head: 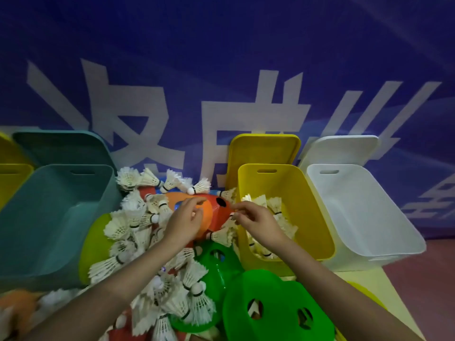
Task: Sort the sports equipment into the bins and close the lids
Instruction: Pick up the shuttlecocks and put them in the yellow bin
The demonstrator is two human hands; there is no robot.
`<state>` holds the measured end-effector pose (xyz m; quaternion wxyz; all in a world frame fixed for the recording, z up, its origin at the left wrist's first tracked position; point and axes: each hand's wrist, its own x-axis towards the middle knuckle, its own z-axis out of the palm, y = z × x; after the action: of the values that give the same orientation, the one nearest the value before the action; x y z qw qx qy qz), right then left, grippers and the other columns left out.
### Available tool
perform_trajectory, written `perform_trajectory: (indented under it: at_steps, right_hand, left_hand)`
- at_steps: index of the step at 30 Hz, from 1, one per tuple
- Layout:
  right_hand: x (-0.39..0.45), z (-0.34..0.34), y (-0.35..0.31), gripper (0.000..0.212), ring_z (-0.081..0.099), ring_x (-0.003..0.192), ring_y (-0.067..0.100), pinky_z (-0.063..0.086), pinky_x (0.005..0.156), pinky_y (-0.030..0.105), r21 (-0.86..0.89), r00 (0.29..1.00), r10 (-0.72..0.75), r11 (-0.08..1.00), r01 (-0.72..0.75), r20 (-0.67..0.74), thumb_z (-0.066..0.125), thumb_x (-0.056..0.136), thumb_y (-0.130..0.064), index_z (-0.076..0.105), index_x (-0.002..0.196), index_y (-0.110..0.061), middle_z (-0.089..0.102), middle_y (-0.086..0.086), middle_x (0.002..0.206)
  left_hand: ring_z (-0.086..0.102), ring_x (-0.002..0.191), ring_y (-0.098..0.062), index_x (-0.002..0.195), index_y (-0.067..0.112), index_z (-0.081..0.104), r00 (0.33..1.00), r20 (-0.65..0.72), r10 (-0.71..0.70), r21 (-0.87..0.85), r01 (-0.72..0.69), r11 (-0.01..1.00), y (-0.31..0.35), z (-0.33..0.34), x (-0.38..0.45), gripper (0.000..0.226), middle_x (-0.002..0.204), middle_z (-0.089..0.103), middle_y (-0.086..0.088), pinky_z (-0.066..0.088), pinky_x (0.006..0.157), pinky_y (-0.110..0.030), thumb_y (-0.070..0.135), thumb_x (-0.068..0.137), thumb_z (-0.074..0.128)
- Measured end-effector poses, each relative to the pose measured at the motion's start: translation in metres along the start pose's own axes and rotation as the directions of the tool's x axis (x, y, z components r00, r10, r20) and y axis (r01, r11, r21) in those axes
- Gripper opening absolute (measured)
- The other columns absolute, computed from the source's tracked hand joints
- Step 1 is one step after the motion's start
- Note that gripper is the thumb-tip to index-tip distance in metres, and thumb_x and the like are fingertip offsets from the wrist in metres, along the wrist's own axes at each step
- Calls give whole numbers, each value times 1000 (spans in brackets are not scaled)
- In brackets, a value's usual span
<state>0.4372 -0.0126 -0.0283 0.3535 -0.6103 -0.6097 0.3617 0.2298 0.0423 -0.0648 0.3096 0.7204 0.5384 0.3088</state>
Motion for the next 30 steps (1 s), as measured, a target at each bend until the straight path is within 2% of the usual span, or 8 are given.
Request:
perform_trajectory:
  at_steps: [4,6,8,11,15,19,24,30]
  right_hand:
    - [3,64,-6,21,61,78,4,47,72,18,-63,986,-68,995,78,154,61,90,-17,67,110,-19,68,0,92]
    - [1,91,0,29,60,92,10,47,81,24,-218,959,-74,966,136,272,60,91,-24,62,120,-20,66,1,105]
    - [-4,110,10,45,54,111,14,42,92,26,-387,914,-72,891,238,398,60,90,-34,52,133,-23,59,2,126]
    - [-10,125,30,69,36,133,19,32,105,28,-499,842,-18,799,336,540,63,86,-42,34,147,-25,39,2,147]
    - [-15,131,41,70,31,138,24,28,110,34,-556,764,-77,639,531,641,61,85,-30,32,148,-24,32,5,153]
    - [-16,129,35,58,40,130,28,36,103,36,-604,752,-69,550,577,656,57,87,-18,42,143,-18,42,9,146]
    - [-17,125,40,58,42,119,28,42,95,42,-704,794,18,473,529,608,60,85,-30,42,139,-19,48,10,126]
    - [-21,119,54,54,41,126,25,42,101,39,-679,869,-50,603,419,492,60,84,-31,45,133,-14,46,9,135]
  left_hand:
    - [60,94,-12,118,23,62,999,-11,-32,97,33,995,-41,-55,-30,28,115,59,6,50,80,-32,17,95,48]
    - [61,96,-13,115,25,63,998,36,-48,132,42,990,-57,-76,-50,30,111,60,6,51,82,-33,32,91,46]
    - [57,105,-9,118,25,61,992,114,-62,182,40,982,-71,-90,-69,40,114,56,9,48,87,-30,47,89,44]
    - [48,116,-7,127,26,55,975,213,-54,267,-5,964,-85,-95,-89,42,122,51,9,40,94,-25,47,91,49]
    - [43,125,-10,139,29,43,946,321,-39,350,-81,933,-86,-86,-92,48,135,44,6,38,99,-27,42,94,52]
    - [38,130,-13,144,29,34,914,403,-47,421,-139,896,-79,-69,-85,56,144,37,4,40,101,-32,46,93,50]
    - [38,132,-19,147,25,29,867,486,-111,483,-161,861,-78,-54,-73,70,146,33,-1,42,101,-38,47,87,57]
    - [48,122,-19,140,27,42,826,553,-112,486,-211,848,-81,-49,-57,61,137,45,0,45,95,-34,39,84,64]
